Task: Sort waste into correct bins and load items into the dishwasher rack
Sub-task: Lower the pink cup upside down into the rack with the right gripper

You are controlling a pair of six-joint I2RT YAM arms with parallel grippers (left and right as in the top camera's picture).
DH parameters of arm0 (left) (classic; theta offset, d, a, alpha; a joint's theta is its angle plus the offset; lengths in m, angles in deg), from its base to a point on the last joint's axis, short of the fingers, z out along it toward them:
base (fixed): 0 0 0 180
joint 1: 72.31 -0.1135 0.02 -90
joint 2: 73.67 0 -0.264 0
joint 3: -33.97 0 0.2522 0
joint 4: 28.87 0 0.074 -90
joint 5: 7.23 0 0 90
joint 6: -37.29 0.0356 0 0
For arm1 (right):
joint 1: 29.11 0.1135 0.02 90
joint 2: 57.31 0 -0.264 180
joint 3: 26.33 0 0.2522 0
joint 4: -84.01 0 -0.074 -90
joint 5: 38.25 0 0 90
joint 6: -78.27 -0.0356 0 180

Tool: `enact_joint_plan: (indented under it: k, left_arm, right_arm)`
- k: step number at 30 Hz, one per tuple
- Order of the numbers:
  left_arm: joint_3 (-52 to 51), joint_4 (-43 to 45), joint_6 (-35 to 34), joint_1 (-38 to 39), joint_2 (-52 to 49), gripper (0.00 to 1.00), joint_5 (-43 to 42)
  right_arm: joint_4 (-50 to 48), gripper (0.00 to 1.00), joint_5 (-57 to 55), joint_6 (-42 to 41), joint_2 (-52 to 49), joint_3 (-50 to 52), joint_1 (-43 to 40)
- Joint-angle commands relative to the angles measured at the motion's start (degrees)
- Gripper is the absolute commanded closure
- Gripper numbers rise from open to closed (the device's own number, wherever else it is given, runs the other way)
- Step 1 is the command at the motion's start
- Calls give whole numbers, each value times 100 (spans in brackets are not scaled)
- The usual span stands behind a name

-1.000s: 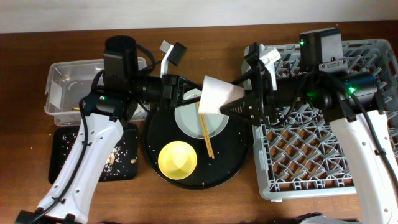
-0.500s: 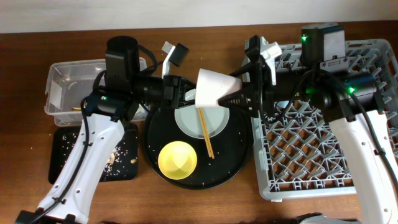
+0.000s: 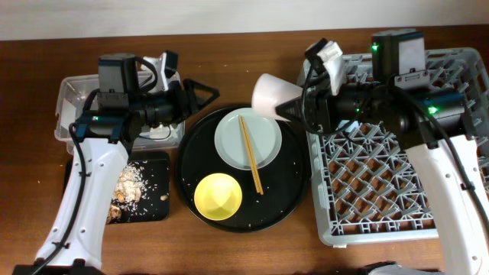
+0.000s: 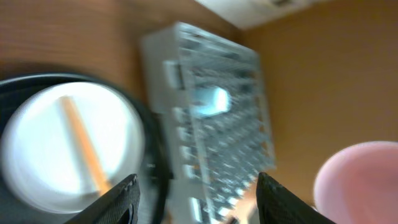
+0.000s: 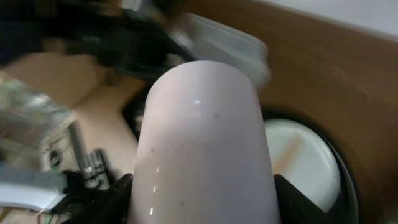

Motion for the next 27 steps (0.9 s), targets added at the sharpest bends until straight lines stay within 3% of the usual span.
enact_joint_plan:
  k: [1,12,17,27]
  left_arm:
    - [9,-566,511,13,13,41,1408]
    - [9,-1316,750,24,13,41,1545]
    - [9,-1373,750,24,13,41,1602]
    - [9,-1469,855,24,13,40,1665]
  right_arm:
    - [444,48,-2028,-758,118,-105,-326]
    - [2048,52,-3980,-1220,-96,-72,-636]
    - [1969,52,-3982,-1220,-229,310,-634]
    - [785,51,-3985,-1217,-254,1912,-634]
